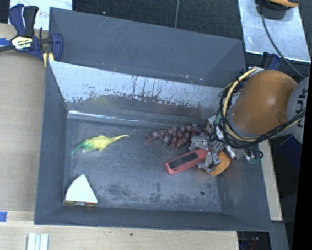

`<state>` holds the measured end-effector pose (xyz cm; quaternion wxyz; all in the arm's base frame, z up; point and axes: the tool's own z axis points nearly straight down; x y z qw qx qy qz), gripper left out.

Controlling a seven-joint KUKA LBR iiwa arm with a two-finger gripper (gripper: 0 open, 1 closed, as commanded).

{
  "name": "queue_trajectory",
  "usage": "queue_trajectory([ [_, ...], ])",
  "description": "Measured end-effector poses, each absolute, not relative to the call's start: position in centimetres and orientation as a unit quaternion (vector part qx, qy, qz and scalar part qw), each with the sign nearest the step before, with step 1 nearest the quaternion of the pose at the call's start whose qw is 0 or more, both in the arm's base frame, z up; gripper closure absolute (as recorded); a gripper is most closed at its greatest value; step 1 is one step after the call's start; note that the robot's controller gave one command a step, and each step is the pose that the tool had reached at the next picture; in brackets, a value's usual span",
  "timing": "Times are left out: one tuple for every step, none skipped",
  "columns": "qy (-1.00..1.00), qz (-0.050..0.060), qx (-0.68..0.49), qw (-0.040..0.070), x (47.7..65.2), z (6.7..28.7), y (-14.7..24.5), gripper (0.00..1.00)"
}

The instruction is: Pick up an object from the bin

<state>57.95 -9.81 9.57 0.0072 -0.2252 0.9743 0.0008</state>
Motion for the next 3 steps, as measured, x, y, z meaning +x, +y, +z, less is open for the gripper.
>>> queue_trajectory([
  [0.974,0.001,-0.225,0.007,58.0,9.5,-9.8,1.0],
  [0.978,0.0,-0.21,0.007,59.3,7.5,-8.0,1.0],
  [0.98,-0.001,-0.197,0.001,61.2,7.2,-6.6,1.0],
])
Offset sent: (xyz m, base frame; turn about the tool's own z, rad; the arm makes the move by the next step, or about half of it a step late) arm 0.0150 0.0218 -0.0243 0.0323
